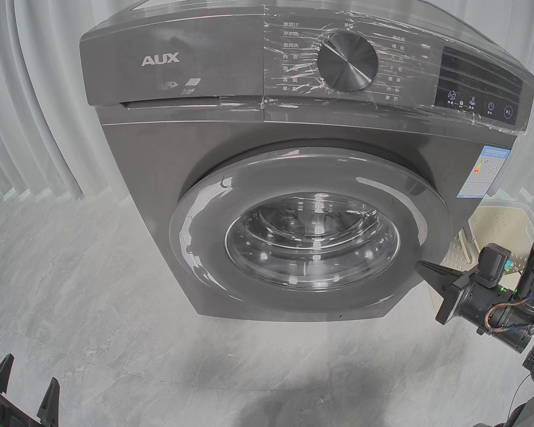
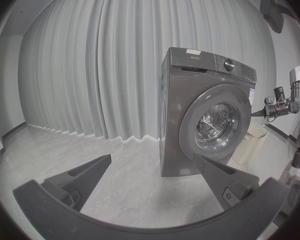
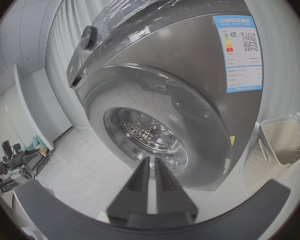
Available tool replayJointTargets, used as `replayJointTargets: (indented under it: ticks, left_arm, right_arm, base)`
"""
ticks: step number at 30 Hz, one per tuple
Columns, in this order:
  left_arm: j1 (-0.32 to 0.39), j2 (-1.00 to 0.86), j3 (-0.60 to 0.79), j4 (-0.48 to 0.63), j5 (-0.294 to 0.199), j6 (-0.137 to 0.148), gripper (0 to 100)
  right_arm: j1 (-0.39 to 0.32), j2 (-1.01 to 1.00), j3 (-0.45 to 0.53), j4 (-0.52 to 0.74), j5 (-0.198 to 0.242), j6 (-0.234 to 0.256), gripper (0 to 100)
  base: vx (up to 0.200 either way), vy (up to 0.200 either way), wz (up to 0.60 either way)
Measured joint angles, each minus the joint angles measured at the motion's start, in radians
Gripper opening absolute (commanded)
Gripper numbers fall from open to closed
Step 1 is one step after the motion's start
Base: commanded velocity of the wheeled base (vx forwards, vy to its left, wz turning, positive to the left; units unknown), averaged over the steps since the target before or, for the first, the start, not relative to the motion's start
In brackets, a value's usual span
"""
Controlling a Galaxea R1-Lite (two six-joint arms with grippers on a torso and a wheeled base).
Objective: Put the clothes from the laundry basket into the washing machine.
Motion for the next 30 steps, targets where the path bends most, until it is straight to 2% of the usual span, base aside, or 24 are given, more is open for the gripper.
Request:
replayJointTargets:
  ticks: [4, 10, 19, 25, 30]
  left_arm:
    - [-0.001, 0.0, 0.0, 0.0, 0.0, 0.0, 100]
    - [0.0, 0.0, 0.0, 0.0, 0.0, -0.001, 100]
    - [0.0, 0.0, 0.0, 0.0, -0.001, 0.0, 100]
    - [0.001, 0.0, 0.0, 0.0, -0.002, 0.0, 100]
    - [0.0, 0.0, 0.0, 0.0, -0.002, -0.003, 100]
  right_arm:
    - [0.001, 0.0, 0.0, 0.0, -0.001, 0.001, 0]
    - [0.001, -0.006, 0.005, 0.0, -0.005, 0.001, 0]
    - [-0.004, -0.015, 0.0, -0.001, -0.006, 0.001, 0]
    - [-0.002, -0.016, -0.001, -0.013, -0.007, 0.0, 0]
    - [0.001, -0.014, 0.0, -0.028, -0.006, 0.0, 0]
  base:
    - [0.0, 0.0, 0.0]
    - [0.0, -0.2, 0.0]
    - [0.0, 0.0, 0.0]
    - [0.2, 0.0, 0.0]
    - [0.0, 0.0, 0.0]
